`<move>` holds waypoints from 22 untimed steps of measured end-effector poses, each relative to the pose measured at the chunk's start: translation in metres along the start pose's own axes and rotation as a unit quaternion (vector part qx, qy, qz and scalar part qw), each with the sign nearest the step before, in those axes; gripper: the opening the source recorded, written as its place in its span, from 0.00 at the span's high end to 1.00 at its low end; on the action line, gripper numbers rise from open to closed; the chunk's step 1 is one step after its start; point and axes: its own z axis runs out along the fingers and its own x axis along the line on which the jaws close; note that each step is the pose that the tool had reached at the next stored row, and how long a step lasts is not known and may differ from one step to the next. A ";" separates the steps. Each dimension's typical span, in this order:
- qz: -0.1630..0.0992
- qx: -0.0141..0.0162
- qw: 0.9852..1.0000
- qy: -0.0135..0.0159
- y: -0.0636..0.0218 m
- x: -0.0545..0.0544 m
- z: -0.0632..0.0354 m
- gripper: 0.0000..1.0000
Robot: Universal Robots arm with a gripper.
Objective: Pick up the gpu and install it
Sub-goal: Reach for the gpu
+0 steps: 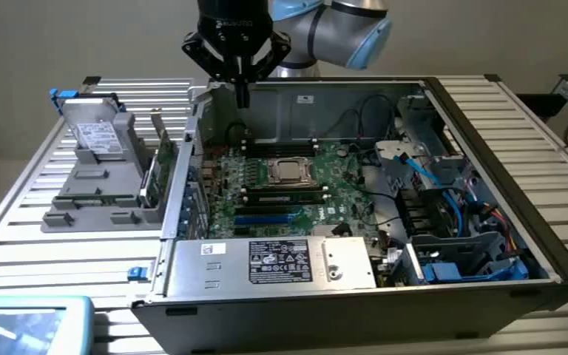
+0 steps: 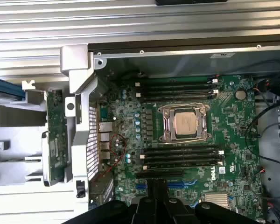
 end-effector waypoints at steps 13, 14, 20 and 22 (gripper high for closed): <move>0.000 0.000 1.000 0.000 0.0000 0.000 0.0000 0.88; 0.000 0.000 1.000 0.000 0.0000 0.000 0.0000 0.88; 0.000 0.000 1.000 0.000 -0.0014 0.020 -0.0005 0.88; 0.000 0.000 1.000 0.000 -0.0020 0.029 -0.0006 0.88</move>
